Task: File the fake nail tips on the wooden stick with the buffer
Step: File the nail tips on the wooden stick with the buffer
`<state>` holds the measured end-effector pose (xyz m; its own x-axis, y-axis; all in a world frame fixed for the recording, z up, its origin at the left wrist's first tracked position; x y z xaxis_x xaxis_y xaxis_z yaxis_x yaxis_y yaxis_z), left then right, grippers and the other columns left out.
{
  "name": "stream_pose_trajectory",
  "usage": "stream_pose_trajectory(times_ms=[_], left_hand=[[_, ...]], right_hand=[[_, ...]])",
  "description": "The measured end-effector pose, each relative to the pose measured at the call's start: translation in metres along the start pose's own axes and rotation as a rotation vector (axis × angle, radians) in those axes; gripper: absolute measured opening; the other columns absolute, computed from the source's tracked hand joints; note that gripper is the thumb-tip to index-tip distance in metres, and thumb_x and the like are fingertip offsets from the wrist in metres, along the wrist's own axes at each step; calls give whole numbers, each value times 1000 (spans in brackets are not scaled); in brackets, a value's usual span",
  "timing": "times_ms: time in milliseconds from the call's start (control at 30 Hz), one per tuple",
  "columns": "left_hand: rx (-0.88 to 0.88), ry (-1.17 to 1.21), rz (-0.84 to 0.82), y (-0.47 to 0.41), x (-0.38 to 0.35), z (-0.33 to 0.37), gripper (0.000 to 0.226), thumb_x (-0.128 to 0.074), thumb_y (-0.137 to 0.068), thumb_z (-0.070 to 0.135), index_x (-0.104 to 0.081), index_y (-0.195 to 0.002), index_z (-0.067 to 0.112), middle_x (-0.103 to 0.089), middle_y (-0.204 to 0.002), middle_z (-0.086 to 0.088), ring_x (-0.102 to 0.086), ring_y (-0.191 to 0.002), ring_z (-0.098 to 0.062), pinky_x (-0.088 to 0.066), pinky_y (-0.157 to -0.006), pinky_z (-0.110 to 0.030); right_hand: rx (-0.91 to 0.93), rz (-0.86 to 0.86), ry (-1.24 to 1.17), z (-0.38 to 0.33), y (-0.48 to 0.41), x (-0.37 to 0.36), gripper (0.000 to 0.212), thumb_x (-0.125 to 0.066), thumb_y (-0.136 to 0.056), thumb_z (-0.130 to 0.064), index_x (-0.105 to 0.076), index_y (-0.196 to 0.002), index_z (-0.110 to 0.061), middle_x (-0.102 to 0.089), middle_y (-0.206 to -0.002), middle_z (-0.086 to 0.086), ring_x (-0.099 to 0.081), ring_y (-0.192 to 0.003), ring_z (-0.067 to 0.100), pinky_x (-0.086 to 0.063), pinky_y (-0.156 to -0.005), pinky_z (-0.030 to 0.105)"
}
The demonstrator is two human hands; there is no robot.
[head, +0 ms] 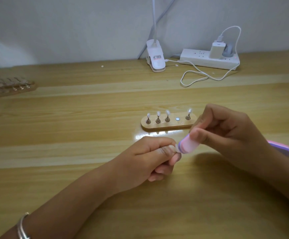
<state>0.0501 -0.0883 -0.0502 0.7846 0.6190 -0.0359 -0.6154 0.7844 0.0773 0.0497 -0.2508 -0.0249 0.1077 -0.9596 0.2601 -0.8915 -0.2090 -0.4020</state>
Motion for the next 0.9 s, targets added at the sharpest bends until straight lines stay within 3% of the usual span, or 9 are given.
stream_pose_trajectory(times_ms=[133,267,333,400,500,633,767,900], left_hand=[[-3,-3,15,0,0,0,26,-39,-96,17,-48,-73,11,-34,-57,5,-30,-49,-7,-31,-45,-16],[-4,-5,3,0,0,0,28,-37,-97,17,-49,-73,13,-35,-59,7,-31,-51,-6,-32,-47,-15],[-15,-20,-12,1,0,-1,28,-36,-98,16,-49,-74,12,-36,-59,8,-32,-51,-6,-32,-48,-15],[-21,-23,-16,2,-1,-1,28,-36,-98,16,-49,-74,13,-36,-59,8,-33,-52,-6,-32,-49,-15],[-59,-61,8,1,0,1,27,-37,-99,15,-51,-76,12,-40,-60,7,-35,-52,-7,-33,-50,-15],[-270,-347,118,5,2,12,22,-49,-100,14,-65,-85,16,-56,-70,10,-50,-59,-3,-36,-54,-14],[-390,-497,314,9,7,17,11,-65,-93,17,-76,-93,17,-68,-85,7,-60,-71,-15,-42,-50,-32],[-403,-528,417,10,15,17,9,-72,-84,14,-79,-91,14,-71,-83,6,-59,-67,-8,-41,-57,-16]], right_hand=[[30,-80,47,-2,6,-14,29,-72,-86,-49,-59,-79,-24,-70,-79,-7,-66,-69,5,-52,-68,14],[-9,10,-4,1,-1,1,28,-72,-86,-28,-57,-77,-6,-68,-75,9,-65,-64,10,-54,-63,22],[-9,12,-50,2,1,1,31,-70,-88,-35,-57,-78,-9,-66,-76,12,-65,-64,14,-55,-61,26],[-25,4,-79,2,3,-3,33,-74,-87,-38,-57,-77,-11,-66,-76,13,-65,-64,14,-54,-61,24],[-69,17,-122,4,1,0,25,-73,-85,-23,-56,-76,-7,-67,-71,11,-64,-60,11,-52,-60,18],[-158,170,-293,4,-2,11,22,-67,-82,-30,-56,-69,-16,-65,-68,18,-62,-56,23,-51,-59,20],[-197,138,-406,2,3,6,27,-74,-80,-38,-57,-67,-20,-62,-66,10,-61,-56,25,-52,-59,22],[-203,89,-301,-1,7,-4,24,-75,-82,-35,-61,-67,-22,-63,-63,9,-63,-55,22,-51,-58,21]])
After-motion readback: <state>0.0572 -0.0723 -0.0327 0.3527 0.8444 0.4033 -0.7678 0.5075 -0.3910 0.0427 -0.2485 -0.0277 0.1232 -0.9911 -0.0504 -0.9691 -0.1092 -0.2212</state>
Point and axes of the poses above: each hand's wrist, its own y-axis away from the middle knuckle, its own x-axis out of the back of the hand, z = x × y, the point moved 5 cm from there along -y, towards the middle knuckle
